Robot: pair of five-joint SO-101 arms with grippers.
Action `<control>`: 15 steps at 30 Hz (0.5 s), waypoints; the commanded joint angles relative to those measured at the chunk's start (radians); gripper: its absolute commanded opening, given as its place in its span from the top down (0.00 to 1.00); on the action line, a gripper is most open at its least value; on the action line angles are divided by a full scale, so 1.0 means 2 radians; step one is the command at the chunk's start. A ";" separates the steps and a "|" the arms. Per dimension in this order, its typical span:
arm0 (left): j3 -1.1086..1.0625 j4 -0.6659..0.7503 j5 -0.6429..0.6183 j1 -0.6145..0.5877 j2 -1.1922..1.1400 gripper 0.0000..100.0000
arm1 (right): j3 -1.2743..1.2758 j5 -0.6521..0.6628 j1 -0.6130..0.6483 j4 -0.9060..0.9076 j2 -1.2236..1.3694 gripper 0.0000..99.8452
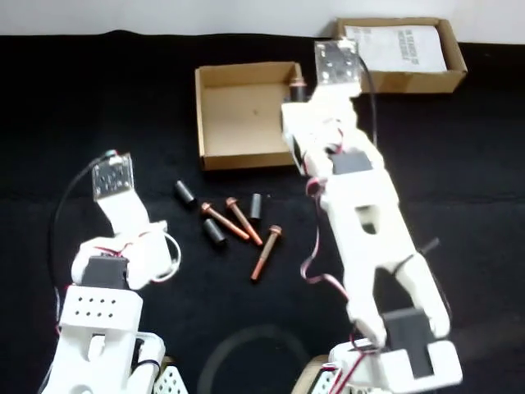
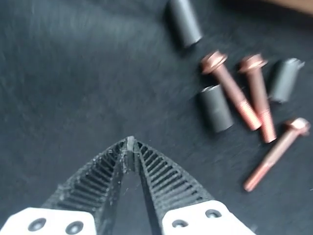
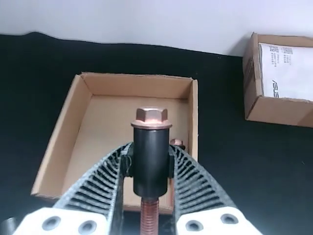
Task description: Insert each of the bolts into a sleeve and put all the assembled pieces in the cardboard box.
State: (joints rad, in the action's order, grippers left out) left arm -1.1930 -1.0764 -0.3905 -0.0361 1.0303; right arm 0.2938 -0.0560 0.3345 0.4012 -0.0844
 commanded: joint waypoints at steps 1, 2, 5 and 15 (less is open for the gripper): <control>-0.010 0.000 0.005 -0.010 0.008 0.99 | -0.063 0.022 0.007 0.001 0.033 0.99; -0.010 0.002 0.005 -0.013 0.008 0.99 | -0.067 0.026 0.007 0.001 0.043 0.99; -0.013 0.011 0.005 -0.023 0.008 0.99 | -0.084 0.028 0.011 0.001 0.071 0.99; -0.013 0.008 0.004 -0.023 0.008 0.99 | -0.231 0.028 0.018 0.001 0.265 0.99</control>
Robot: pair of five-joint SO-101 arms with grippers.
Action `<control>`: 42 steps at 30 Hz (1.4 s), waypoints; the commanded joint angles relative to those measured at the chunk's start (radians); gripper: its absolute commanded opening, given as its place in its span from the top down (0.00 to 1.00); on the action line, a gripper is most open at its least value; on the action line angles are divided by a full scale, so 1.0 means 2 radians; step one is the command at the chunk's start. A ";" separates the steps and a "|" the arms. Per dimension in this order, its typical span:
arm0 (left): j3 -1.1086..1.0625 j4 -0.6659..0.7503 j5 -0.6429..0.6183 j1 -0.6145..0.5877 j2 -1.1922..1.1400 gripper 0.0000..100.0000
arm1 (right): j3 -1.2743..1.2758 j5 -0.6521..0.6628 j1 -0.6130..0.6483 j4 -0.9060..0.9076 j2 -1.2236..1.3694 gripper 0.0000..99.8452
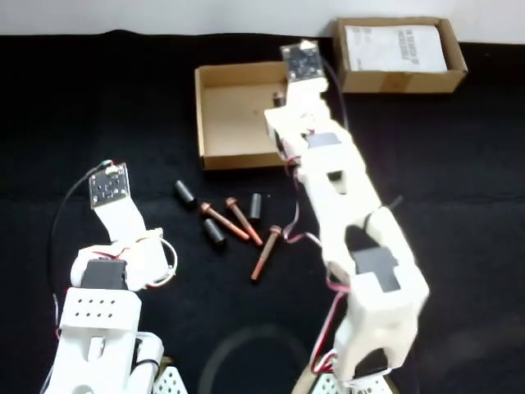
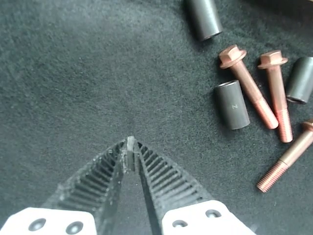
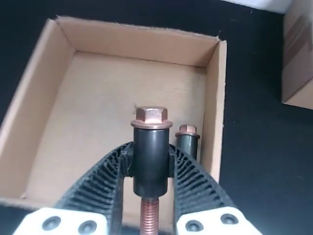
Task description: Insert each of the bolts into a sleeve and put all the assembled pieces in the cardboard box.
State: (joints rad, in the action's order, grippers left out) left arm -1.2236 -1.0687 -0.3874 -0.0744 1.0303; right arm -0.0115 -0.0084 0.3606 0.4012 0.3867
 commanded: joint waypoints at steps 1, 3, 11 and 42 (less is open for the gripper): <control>0.003 0.005 0.002 -0.003 0.008 0.99 | -0.094 0.005 0.005 0.003 0.050 0.99; 0.003 0.004 0.002 -0.003 0.008 0.99 | -0.121 0.005 0.007 0.021 0.086 0.99; 0.002 0.004 0.002 -0.002 0.008 0.99 | -0.251 0.005 0.009 0.086 0.198 0.83; -0.009 0.007 0.002 -0.004 0.007 0.99 | -0.877 0.002 -0.023 0.682 0.171 0.75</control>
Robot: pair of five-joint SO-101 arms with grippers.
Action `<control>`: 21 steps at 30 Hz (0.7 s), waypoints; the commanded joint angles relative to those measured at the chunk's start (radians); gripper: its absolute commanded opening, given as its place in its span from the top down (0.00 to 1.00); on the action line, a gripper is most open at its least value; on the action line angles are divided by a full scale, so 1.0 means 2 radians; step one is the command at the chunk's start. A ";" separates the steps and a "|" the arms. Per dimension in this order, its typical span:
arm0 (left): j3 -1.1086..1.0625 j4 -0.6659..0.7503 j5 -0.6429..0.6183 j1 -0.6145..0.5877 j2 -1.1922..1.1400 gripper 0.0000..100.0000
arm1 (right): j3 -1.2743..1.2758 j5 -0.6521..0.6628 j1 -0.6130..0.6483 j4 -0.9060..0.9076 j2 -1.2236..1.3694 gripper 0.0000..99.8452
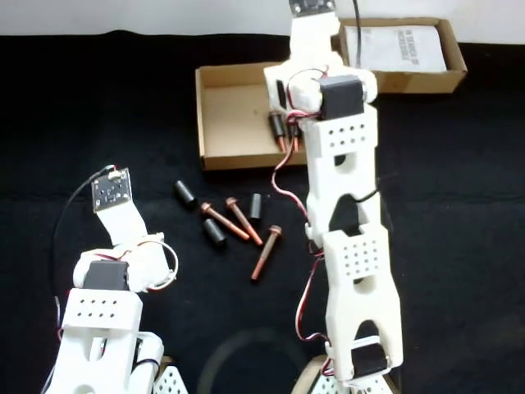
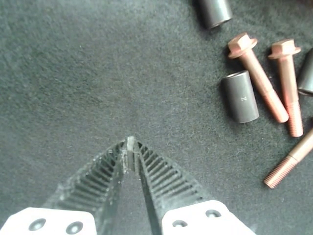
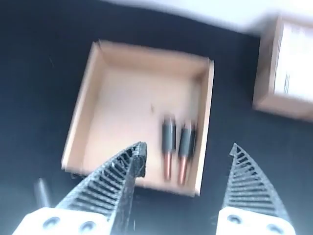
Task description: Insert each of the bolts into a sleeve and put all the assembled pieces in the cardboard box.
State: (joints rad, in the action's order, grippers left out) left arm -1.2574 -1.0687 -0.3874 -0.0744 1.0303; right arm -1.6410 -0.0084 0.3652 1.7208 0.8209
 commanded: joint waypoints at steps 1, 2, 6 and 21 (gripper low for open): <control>0.008 0.007 0.002 -0.004 0.007 0.99 | -0.059 0.002 -0.035 0.022 -0.060 0.75; 0.008 0.007 0.002 -0.004 0.007 0.99 | -0.059 0.002 -0.037 0.023 -0.075 0.75; 0.008 0.010 0.002 -0.004 0.006 0.99 | -0.054 0.002 -0.041 0.023 -0.140 0.75; 0.003 0.020 0.002 -0.004 0.006 0.99 | 0.406 -0.157 -0.015 0.022 -0.478 0.75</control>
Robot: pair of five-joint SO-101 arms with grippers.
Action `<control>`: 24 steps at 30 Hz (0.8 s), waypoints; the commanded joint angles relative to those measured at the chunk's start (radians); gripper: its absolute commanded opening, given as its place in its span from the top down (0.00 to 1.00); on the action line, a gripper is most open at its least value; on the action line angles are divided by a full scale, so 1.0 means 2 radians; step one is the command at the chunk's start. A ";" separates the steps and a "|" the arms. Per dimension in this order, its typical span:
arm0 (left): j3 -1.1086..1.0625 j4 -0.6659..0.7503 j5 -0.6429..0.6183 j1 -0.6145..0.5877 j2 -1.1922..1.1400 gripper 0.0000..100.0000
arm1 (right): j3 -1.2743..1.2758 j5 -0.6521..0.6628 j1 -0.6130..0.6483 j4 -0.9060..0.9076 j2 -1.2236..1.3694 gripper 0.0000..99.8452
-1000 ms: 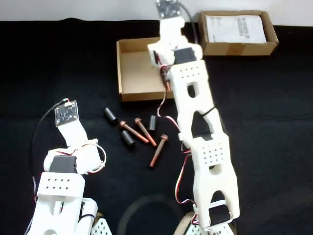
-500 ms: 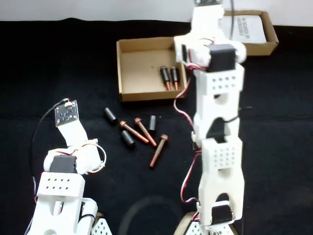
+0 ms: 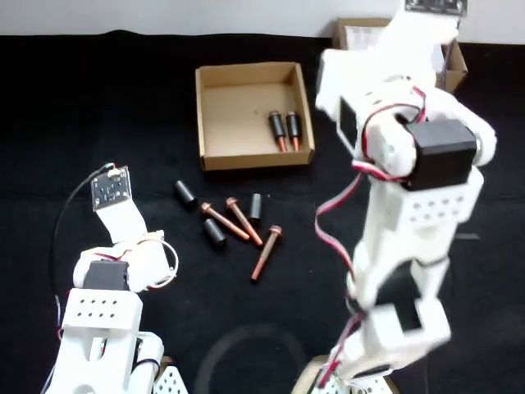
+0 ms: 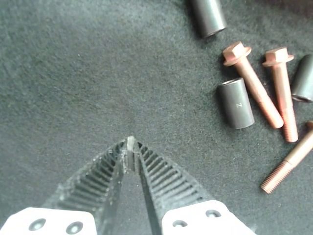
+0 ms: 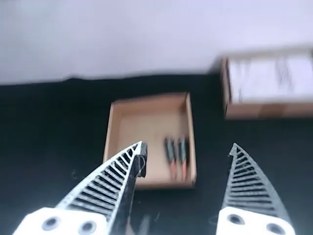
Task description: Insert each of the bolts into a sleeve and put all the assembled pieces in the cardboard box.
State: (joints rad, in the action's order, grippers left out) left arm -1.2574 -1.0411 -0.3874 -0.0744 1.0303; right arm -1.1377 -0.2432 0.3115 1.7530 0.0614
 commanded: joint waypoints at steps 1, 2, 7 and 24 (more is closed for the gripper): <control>0.003 0.005 0.002 -0.004 0.006 0.99 | 0.208 -0.056 0.018 0.005 -0.125 0.75; 0.003 0.005 0.002 -0.004 0.006 0.99 | 0.255 -0.075 0.024 0.004 -0.148 0.75; 0.003 0.004 0.002 -0.004 0.006 0.99 | 0.455 -0.160 0.035 -0.013 -0.211 0.75; 0.003 0.004 0.002 -0.004 0.006 0.99 | 0.705 -0.282 0.072 -0.177 -0.092 0.75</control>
State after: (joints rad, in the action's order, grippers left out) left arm -1.2574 -1.0411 -0.3874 -0.0744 1.0303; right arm 0.2401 -0.8017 0.4158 1.4952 -0.1657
